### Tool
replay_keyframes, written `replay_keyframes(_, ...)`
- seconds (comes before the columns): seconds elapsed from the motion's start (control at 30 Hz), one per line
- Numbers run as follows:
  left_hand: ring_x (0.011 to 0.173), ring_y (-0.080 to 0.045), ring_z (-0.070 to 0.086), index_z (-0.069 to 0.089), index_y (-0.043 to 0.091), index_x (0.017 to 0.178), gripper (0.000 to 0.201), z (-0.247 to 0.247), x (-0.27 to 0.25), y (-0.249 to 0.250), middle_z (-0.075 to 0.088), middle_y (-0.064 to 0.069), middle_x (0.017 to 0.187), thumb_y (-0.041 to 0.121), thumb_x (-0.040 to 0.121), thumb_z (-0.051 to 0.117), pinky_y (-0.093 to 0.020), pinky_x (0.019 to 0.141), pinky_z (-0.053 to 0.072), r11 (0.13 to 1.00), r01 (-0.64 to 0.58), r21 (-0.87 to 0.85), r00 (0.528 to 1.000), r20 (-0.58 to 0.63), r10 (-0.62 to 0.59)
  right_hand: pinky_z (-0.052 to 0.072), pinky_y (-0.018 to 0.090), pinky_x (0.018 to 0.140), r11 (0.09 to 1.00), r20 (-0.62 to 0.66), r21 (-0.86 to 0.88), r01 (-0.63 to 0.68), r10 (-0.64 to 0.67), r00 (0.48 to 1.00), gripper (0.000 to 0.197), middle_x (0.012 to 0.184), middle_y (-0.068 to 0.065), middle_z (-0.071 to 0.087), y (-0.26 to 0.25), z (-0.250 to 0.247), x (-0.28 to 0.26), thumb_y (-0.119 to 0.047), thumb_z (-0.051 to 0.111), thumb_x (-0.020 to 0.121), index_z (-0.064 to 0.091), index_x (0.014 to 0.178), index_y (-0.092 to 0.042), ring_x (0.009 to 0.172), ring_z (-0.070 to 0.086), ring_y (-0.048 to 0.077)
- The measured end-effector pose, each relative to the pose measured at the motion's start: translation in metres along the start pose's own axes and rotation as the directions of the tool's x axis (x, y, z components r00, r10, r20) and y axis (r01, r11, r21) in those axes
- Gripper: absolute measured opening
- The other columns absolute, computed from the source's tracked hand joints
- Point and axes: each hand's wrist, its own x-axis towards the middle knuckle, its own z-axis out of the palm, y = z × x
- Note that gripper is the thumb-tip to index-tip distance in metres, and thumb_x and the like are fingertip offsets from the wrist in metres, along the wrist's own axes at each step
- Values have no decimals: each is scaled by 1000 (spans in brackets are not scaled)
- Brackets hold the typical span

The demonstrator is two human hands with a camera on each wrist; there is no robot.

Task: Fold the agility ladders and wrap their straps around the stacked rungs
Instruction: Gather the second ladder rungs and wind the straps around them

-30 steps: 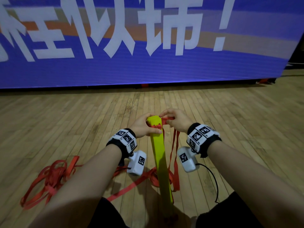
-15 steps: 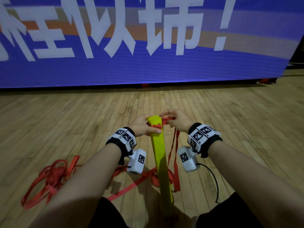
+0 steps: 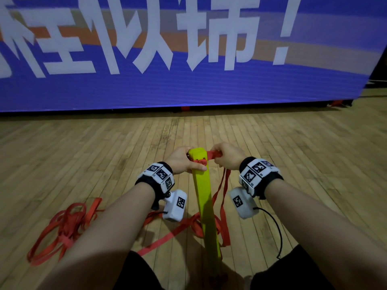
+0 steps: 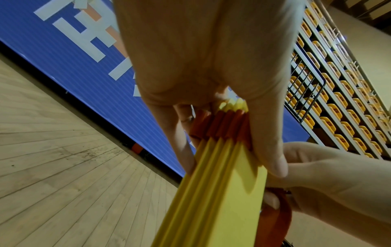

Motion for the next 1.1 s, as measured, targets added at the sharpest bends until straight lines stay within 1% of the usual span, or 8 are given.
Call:
replay_keyframes(0.17,72,-7,64,58,21,92,35,-1,0,0,65,1,81,0,73,78,-16,56,51,1000,-6,-11,1000,22,6,53,23,66,884,120,465,-46,-11,993,12,80,7,62,6,-2,4,1,57,88,52,96,-7,68,63,11)
replay_keyframes(0.3,77,-9,66,59,23,93,35,-3,1,-1,66,1,84,2,72,78,-22,63,54,1000,-10,4,1000,27,9,51,26,76,754,213,652,-82,-78,974,4,81,8,63,12,-1,4,-4,55,91,55,91,-9,76,64,15)
replay_keyframes(0.43,71,-6,66,59,21,94,34,-5,1,-2,66,2,81,1,73,78,-19,59,54,1000,-8,-4,1000,21,8,41,26,82,829,160,558,-39,-61,985,14,81,-5,61,24,0,7,-24,52,96,62,87,-20,83,55,10)
replay_keyframes(0.5,68,-3,66,59,22,93,35,-6,1,-3,66,3,80,0,73,78,-17,56,51,1000,-7,-3,1000,20,8,42,15,76,848,127,529,20,-102,987,14,77,-7,60,28,-3,7,-17,52,96,63,86,-17,75,55,2)
replay_keyframes(0.67,78,-10,66,59,19,100,38,-7,2,-4,67,2,85,4,72,79,-21,63,54,1000,5,22,999,36,-5,49,16,71,926,-14,370,82,-83,996,13,79,-3,63,32,2,13,-1,56,91,66,88,-8,73,59,7)
replay_keyframes(0.9,76,-8,65,59,21,94,34,-7,4,-6,66,2,83,5,72,80,-18,58,53,999,4,32,1000,-2,-3,46,25,80,862,15,500,82,-103,995,28,83,5,64,32,5,13,-9,49,95,64,75,-21,75,58,11)
replay_keyframes(1.0,79,-11,66,59,16,104,41,-6,4,-7,66,1,86,7,71,81,-21,62,55,999,8,39,1000,-19,-8,45,27,89,847,85,529,49,-110,990,16,82,4,68,27,5,10,-28,61,91,64,79,-18,83,63,15)
replay_keyframes(1.1,81,-11,65,59,17,106,45,-5,5,-7,66,1,88,9,69,83,-20,59,53,998,7,55,999,-36,-5,47,28,91,871,159,492,19,-112,981,17,93,9,71,24,10,11,-25,73,81,60,86,-17,92,67,19)
